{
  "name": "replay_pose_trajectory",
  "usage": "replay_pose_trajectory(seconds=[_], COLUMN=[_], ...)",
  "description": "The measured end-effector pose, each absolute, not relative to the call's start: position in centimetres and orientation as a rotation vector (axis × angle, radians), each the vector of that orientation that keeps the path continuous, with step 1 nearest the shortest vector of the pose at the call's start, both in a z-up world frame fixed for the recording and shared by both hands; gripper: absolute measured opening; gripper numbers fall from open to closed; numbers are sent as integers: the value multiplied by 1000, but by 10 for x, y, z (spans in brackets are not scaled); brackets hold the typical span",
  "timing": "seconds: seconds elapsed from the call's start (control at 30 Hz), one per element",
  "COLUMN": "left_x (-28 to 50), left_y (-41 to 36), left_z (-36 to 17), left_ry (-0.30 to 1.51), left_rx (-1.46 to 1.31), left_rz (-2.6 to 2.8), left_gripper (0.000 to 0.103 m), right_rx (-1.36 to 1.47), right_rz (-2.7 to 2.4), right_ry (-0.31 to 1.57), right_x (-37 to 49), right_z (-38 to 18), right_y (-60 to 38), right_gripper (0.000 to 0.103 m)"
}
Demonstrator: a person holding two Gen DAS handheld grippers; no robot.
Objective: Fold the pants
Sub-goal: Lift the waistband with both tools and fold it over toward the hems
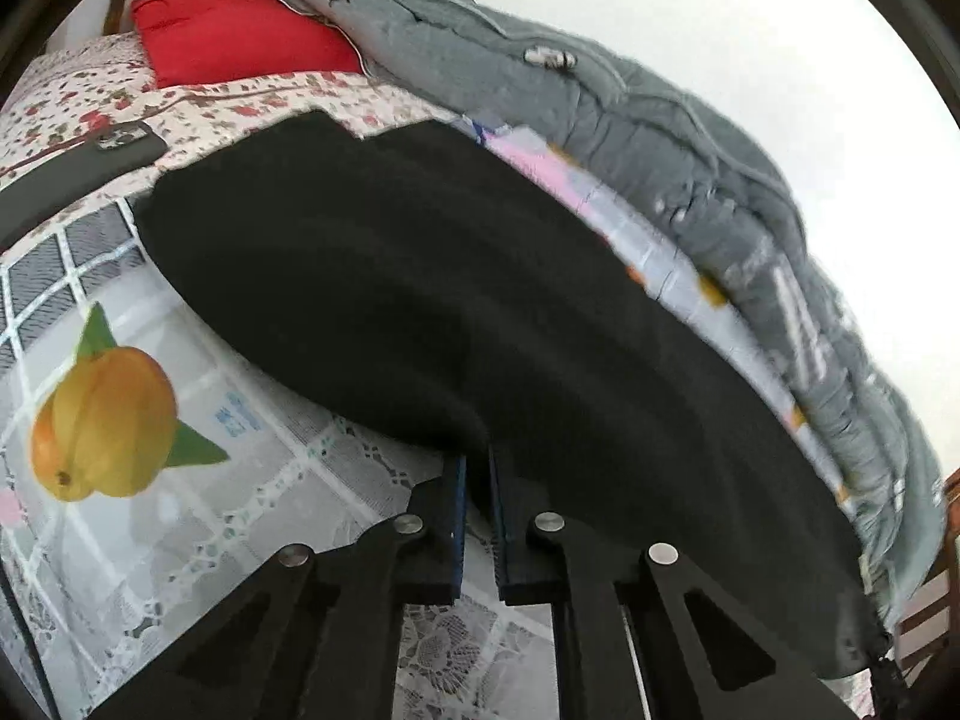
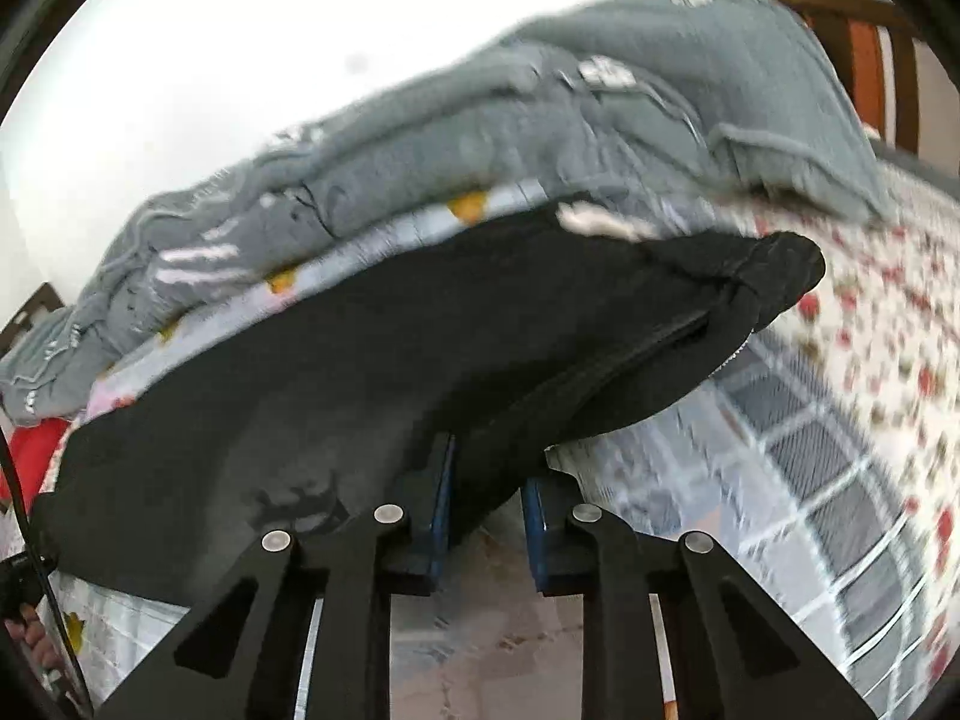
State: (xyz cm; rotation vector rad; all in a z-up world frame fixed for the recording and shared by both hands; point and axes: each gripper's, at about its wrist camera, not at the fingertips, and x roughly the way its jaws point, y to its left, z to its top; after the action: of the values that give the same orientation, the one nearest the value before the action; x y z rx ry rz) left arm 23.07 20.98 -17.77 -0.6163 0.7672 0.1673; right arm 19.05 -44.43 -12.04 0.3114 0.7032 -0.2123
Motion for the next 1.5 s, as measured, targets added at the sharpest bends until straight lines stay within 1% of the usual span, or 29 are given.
replay_pose_trajectory(seconds=[0.2, 0.37, 0.6, 0.73, 0.97, 1.03, 1.07, 1.1, 1.13, 1.17, 1.33, 1.43, 1.5], left_x=[239, 273, 322, 359, 412, 418, 421, 422, 424, 424, 426, 428, 426], left_y=[194, 182, 174, 164, 155, 152, 151, 151, 152, 154, 157, 155, 152], left_z=[-124, -95, -97, -103, -123, -131, -139, -143, -147, -149, -159, -160, -159], left_ry=[668, 603, 557, 550, 562, 571, 581, 595, 606, 612, 631, 641, 631], left_rx=[-502, -430, -384, -310, -258, -243, -236, -234, -240, -247, -270, -252, -238], left_rz=[171, 185, 198, 204, 205, 224, 243, 260, 270, 274, 277, 286, 290], left_gripper=[7, 7, 7, 7, 7, 12, 22, 30, 47, 56, 58, 58, 60], right_rx=[316, 334, 330, 347, 365, 409, 437, 462, 482, 487, 379, 312, 240], right_rz=[-161, -144, -140, -151, -202, -196, -180, -157, -129, -105, -102, -95, -107], right_ry=[626, 581, 549, 545, 614, 621, 625, 629, 638, 633, 599, 670, 710], right_x=[211, 243, 292, 328, 398, 407, 410, 412, 413, 411, 400, 407, 413], right_z=[-77, -66, -70, -75, -107, -120, -125, -130, -133, -134, -133, -143, -147], right_y=[-440, -441, -443, -449, -458, -462, -464, -465, -466, -465, -444, -430, -418], right_gripper=[19, 18, 18, 18, 18, 27, 38, 53, 57, 58, 61, 62, 62])
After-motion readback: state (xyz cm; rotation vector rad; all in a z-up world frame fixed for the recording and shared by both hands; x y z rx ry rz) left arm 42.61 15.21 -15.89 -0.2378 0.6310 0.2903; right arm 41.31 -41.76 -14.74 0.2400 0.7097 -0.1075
